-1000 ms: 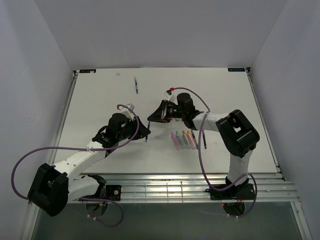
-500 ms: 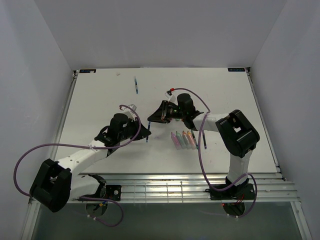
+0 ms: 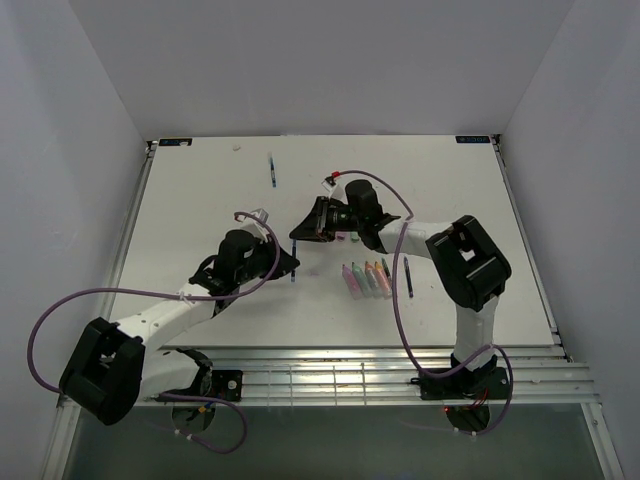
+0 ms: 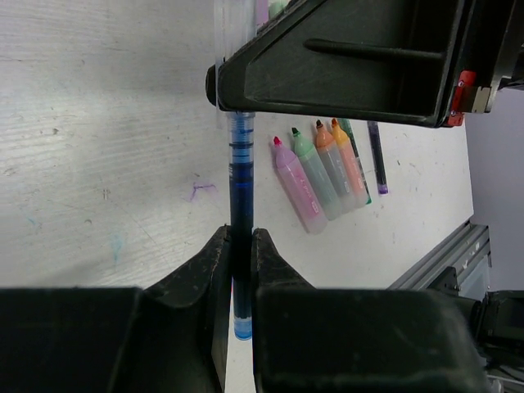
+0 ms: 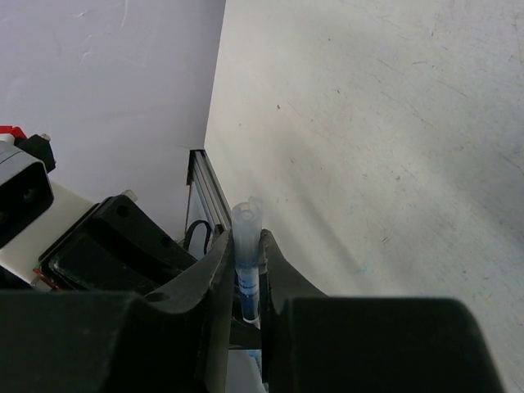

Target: Open the pen caps

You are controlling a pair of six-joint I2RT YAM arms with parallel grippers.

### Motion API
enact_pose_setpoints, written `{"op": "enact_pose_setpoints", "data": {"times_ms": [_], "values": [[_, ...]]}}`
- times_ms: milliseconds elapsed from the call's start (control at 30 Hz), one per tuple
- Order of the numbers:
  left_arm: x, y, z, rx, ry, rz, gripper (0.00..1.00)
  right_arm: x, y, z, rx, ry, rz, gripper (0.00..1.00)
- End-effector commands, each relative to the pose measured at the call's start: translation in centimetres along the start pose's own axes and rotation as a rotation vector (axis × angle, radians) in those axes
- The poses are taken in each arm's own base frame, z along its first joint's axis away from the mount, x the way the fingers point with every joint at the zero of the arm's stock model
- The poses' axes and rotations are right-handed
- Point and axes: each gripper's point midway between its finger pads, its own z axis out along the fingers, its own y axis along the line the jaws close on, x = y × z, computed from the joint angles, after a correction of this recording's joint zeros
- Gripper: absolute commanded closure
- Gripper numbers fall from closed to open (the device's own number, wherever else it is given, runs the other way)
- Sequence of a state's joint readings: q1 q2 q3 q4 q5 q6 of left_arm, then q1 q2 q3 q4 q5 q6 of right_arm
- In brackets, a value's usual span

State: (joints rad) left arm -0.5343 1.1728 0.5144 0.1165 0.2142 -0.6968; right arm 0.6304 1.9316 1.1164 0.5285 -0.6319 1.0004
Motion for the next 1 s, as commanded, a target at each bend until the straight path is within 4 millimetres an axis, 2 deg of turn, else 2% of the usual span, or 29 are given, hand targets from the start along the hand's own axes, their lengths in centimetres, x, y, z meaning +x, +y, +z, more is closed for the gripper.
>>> {"op": "enact_pose_setpoints", "data": {"times_ms": [0, 133, 200, 233, 300, 333, 367, 467, 567, 600, 667, 700, 767, 833, 867, 933, 967], "values": [[3.2, -0.4, -0.7, 0.032, 0.088, -0.01, 1.0, -4.6, 2.3, 0.9, -0.012, -0.12, -0.096, 0.92], [4.4, -0.5, -1.0, 0.028, 0.094, -0.021, 1.0, -8.3, 1.6, 1.4, 0.025, -0.171, -0.113, 0.92], [5.3, -0.6, -1.2, 0.033, 0.104, -0.022, 1.0, -9.4, 1.3, 1.4, 0.035, -0.186, -0.12, 0.92], [5.4, -0.6, -1.3, 0.035, 0.103, -0.023, 1.0, -10.0, 0.4, 1.6, 0.049, -0.188, -0.114, 0.92], [5.8, -0.6, -1.4, 0.032, 0.104, -0.03, 1.0, -11.4, 0.2, 1.5, 0.067, -0.199, -0.131, 0.92], [6.2, -0.3, -1.4, 0.027, 0.108, -0.033, 1.0, -11.6, -0.4, 1.7, 0.082, -0.196, -0.131, 0.92], [6.3, -0.3, -1.4, 0.029, 0.11, -0.036, 1.0, -12.4, 0.1, 1.7, 0.075, -0.204, -0.147, 0.92], [6.3, 0.1, -1.3, 0.012, 0.103, -0.04, 1.0, -12.8, -0.6, 1.7, 0.111, -0.189, -0.166, 0.92], [5.8, -0.3, -1.0, 0.012, 0.095, -0.051, 1.0, -12.1, -2.2, 1.3, 0.237, -0.168, -0.207, 0.92], [5.7, -0.5, -0.9, 0.012, 0.097, -0.059, 1.0, -10.9, -3.3, 1.1, 0.304, -0.132, -0.196, 0.92], [5.7, -0.7, -0.2, 0.009, 0.115, -0.071, 1.0, -10.5, -5.0, 0.3, 0.421, -0.131, -0.232, 0.92], [5.9, -1.1, 0.0, 0.022, 0.131, -0.089, 1.0, -9.6, -6.0, 0.0, 0.467, -0.107, -0.222, 0.92], [6.8, -1.0, 0.9, 0.023, 0.172, -0.123, 1.0, -9.2, -7.1, -0.6, 0.54, -0.111, -0.241, 0.92], [7.2, -1.8, 1.5, 0.061, 0.185, -0.168, 1.0, -8.4, -8.4, -0.9, 0.601, -0.092, -0.244, 0.92], [8.1, -1.7, 1.9, 0.051, 0.208, -0.18, 1.0, -8.1, -8.9, -1.0, 0.617, -0.08, -0.25, 0.92], [7.9, -2.0, 2.6, 0.044, 0.187, -0.202, 1.0, -7.7, -10.0, -1.2, 0.661, -0.069, -0.251, 0.92], [8.7, -1.9, 3.0, 0.035, 0.203, -0.205, 1.0, -7.3, -10.5, -1.5, 0.683, -0.054, -0.253, 0.92]]}}
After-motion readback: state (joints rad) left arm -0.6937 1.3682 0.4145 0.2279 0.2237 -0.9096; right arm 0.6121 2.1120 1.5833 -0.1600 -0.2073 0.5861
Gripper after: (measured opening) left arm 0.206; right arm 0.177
